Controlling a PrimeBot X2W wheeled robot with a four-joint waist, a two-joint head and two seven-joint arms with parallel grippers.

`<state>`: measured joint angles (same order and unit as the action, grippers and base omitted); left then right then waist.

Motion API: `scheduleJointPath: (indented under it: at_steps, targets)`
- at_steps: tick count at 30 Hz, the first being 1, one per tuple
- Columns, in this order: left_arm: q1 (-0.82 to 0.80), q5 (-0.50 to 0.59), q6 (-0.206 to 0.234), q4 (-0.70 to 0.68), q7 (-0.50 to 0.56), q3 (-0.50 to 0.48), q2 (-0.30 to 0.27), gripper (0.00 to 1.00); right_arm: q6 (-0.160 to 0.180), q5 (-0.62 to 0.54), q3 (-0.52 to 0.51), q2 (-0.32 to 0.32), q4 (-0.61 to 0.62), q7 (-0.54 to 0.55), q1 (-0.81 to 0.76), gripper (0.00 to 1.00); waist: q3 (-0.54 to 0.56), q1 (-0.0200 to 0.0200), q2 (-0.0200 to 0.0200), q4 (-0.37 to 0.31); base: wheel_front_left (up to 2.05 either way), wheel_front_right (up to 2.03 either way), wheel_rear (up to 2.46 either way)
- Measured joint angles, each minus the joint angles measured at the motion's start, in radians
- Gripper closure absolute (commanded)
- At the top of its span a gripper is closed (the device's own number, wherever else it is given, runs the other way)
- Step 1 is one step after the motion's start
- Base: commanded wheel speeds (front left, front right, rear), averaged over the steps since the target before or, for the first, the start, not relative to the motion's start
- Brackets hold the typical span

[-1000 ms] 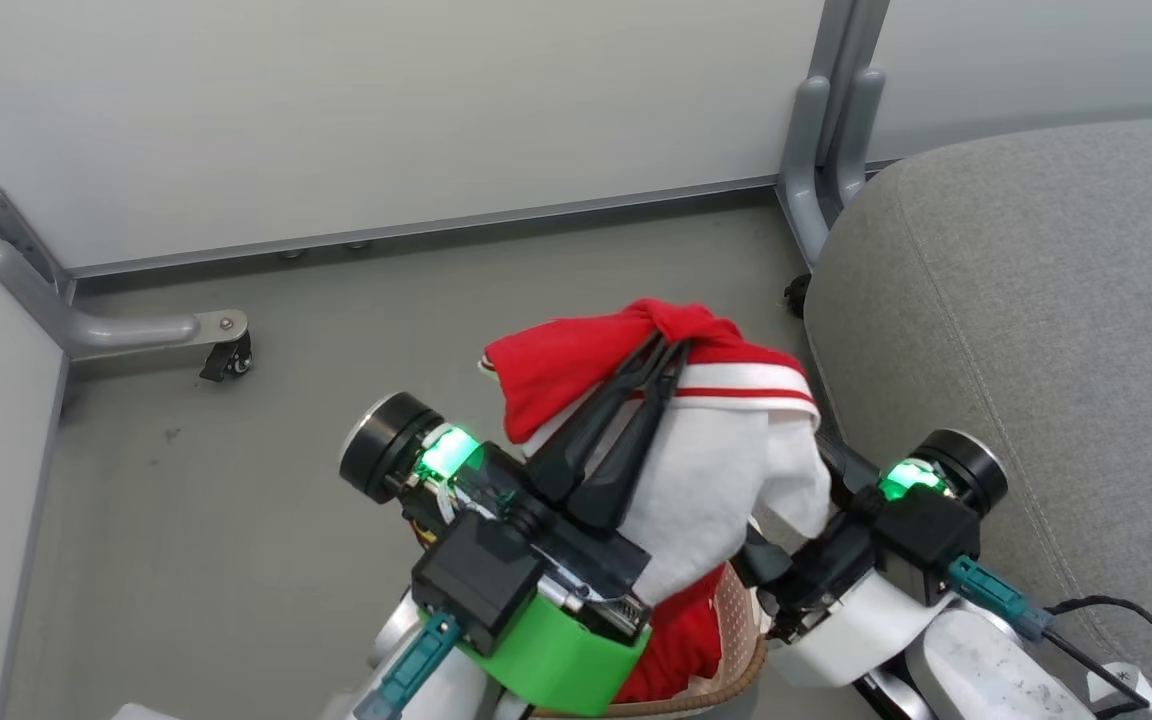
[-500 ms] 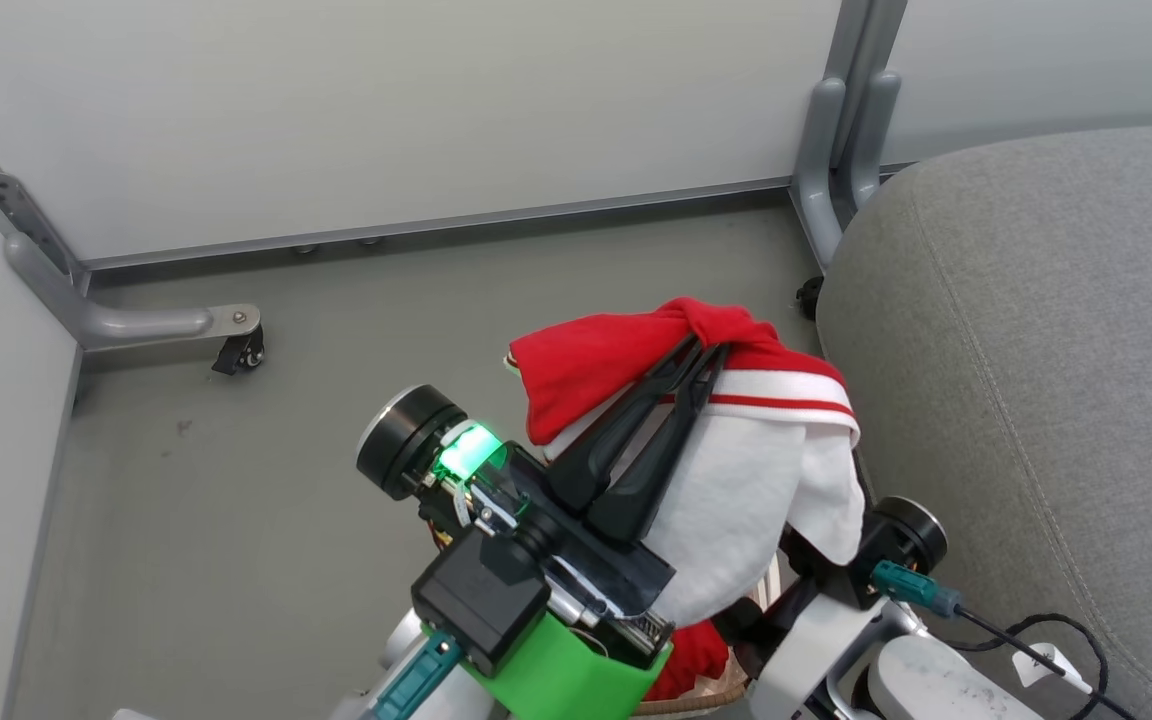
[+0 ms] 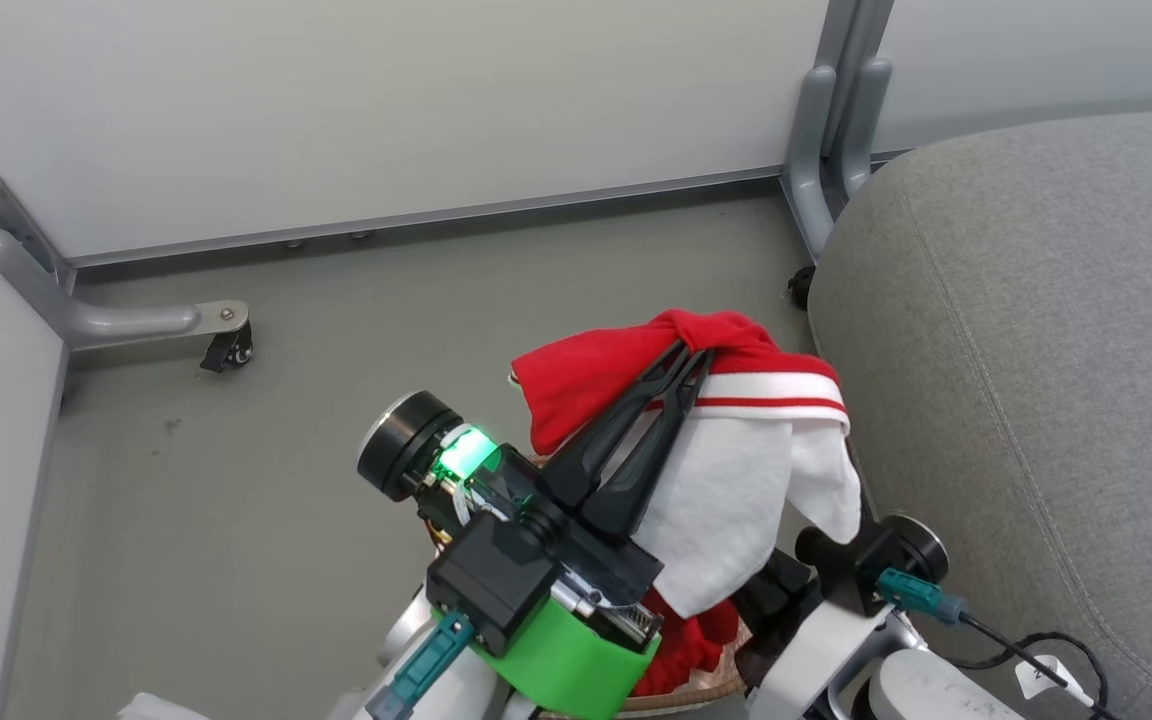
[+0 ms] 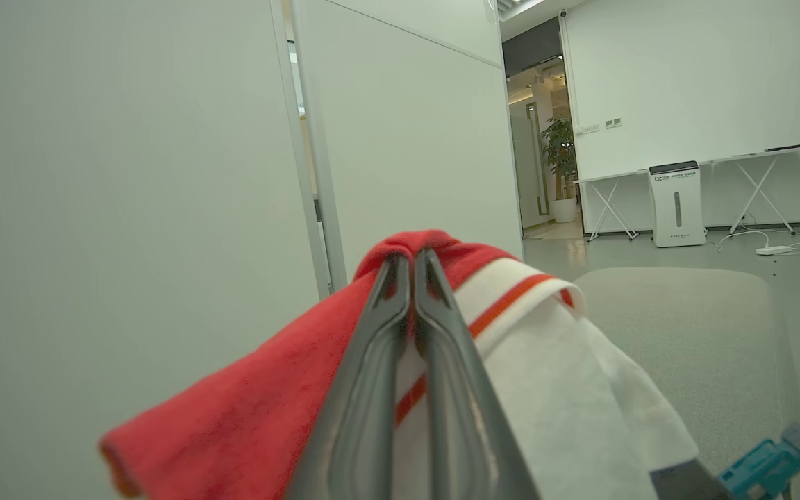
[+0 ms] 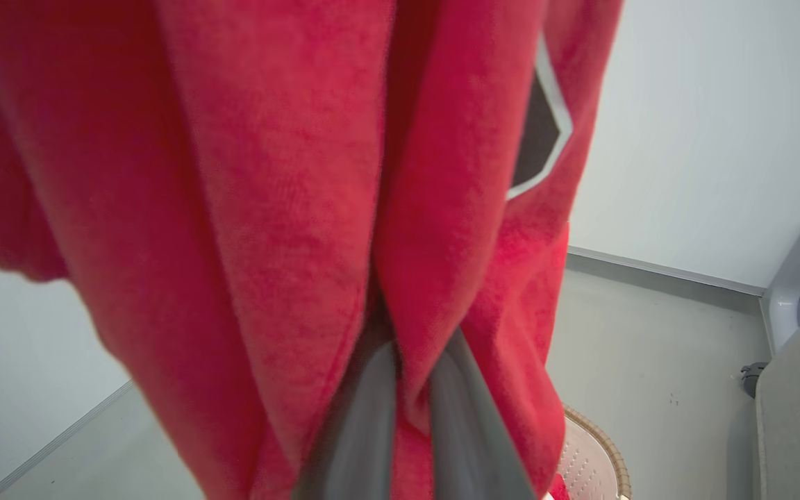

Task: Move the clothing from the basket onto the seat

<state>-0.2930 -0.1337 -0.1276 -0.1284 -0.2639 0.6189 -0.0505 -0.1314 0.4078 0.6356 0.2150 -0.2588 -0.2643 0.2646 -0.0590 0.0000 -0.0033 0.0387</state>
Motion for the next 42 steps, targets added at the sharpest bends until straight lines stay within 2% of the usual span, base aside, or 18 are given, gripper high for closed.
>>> scheduleJointPath:
  at_steps: [1, 2, 3, 4, 6, 7, 26, 34, 42]
  targets:
    - [0.000, 0.002, 0.000, 0.002, 0.000, -0.002, 0.000, 1.00, 0.000, 0.000, -0.002, -0.002, 0.001, 0.000, -0.007, 1.00, 0.001, 0.0000, 0.0000, -0.001, 0.00, 0.00, 0.00]
    - [0.001, 0.002, 0.000, 0.004, 0.000, -0.004, 0.000, 0.87, 0.000, 0.000, -0.003, -0.004, 0.001, 0.000, -0.013, 1.00, 0.001, 0.0000, 0.0000, -0.003, 0.00, 0.00, 0.00]
    - [0.001, 0.002, 0.000, 0.007, 0.000, -0.006, 0.000, 0.62, 0.000, 0.001, -0.005, -0.005, 0.001, 0.000, -0.015, 1.00, 0.001, 0.0000, 0.0000, -0.004, 0.00, 0.00, 0.00]
    - [0.002, 0.003, 0.000, 0.010, 0.000, -0.007, 0.000, 0.52, 0.000, 0.001, -0.007, -0.007, 0.002, 0.000, -0.018, 1.00, 0.002, 0.0000, 0.0000, -0.006, 0.00, 0.00, 0.00]
    - [0.004, 0.004, 0.000, 0.017, 0.000, -0.010, 0.000, 0.05, 0.000, 0.001, -0.008, -0.010, 0.002, 0.000, -0.023, 1.00, 0.001, 0.0000, 0.0000, -0.008, 0.00, 0.00, 0.00]
    - [0.007, 0.005, 0.000, 0.023, 0.000, -0.012, 0.000, 0.00, 0.000, 0.001, -0.008, -0.012, 0.002, 0.000, -0.026, 1.00, 0.000, 0.0000, 0.0000, -0.010, 0.00, 0.00, 0.00]
    - [0.012, 0.012, 0.018, 0.061, 0.000, -0.028, 0.000, 0.00, 0.000, 0.002, -0.033, -0.018, 0.020, 0.000, -0.030, 1.00, -0.028, 0.0000, 0.0000, -0.038, 0.00, 0.00, 0.00]
    - [0.016, 0.015, 0.030, 0.108, 0.000, -0.060, 0.001, 0.00, 0.000, -0.015, -0.091, -0.026, 0.057, 0.000, -0.020, 1.00, -0.055, 0.0000, 0.0000, -0.058, 0.00, 0.00, 0.00]
    - [0.028, 0.030, 0.025, 0.161, 0.000, -0.103, -0.012, 0.00, 0.000, -0.041, -0.169, -0.031, 0.132, 0.000, 0.015, 1.00, -0.088, 0.0000, 0.0000, -0.119, 0.00, 0.00, 0.00]
